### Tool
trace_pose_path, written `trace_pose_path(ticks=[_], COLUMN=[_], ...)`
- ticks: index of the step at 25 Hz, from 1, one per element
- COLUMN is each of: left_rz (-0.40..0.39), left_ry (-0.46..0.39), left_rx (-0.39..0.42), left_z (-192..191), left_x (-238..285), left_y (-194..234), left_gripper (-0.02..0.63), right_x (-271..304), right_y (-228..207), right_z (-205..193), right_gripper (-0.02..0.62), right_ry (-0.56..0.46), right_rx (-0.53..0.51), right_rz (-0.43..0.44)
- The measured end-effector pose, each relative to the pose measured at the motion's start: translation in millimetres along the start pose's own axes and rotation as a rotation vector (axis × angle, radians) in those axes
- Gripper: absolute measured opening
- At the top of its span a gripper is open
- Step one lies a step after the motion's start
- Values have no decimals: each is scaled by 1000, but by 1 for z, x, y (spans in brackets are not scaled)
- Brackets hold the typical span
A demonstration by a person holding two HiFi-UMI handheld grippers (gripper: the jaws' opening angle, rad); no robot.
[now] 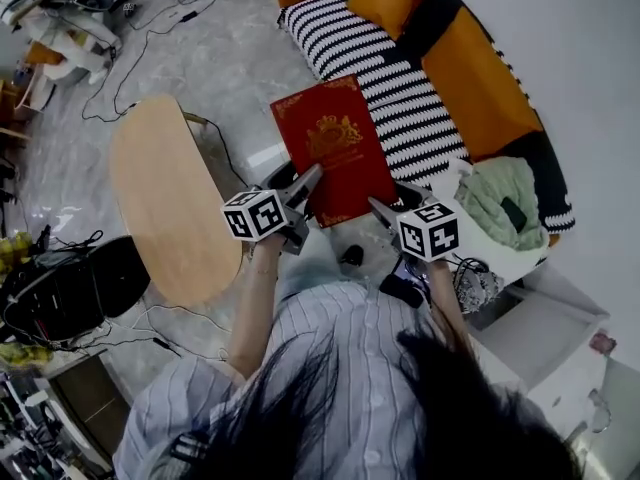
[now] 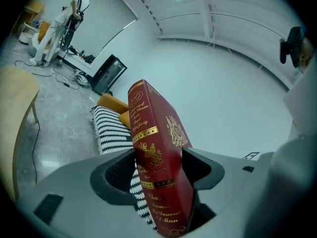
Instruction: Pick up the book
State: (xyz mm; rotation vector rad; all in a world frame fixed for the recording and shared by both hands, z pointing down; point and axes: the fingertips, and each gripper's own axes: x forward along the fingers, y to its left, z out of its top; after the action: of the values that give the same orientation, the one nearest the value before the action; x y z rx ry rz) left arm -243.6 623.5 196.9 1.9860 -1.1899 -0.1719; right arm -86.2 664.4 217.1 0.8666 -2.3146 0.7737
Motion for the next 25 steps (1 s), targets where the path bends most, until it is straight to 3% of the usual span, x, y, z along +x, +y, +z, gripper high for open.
trace_pose_path(ticks=[5,18,25], left_rz=[10,24,35], left_ry=[3,15,27], left_rx=[6,-9,24], left_z=[-23,-39,-41], left_x=[-12,-36,-35], left_y=[-17,-38,-45], left_gripper=[303,302,302], right_x=[-19,-39,-49], right_y=[4,23,21], right_z=[-23,-39,-46], right_gripper=[250,250,246], right_ry=[-2,-26,-33], right_rx=[7,13,42], right_rz=[10,60,69])
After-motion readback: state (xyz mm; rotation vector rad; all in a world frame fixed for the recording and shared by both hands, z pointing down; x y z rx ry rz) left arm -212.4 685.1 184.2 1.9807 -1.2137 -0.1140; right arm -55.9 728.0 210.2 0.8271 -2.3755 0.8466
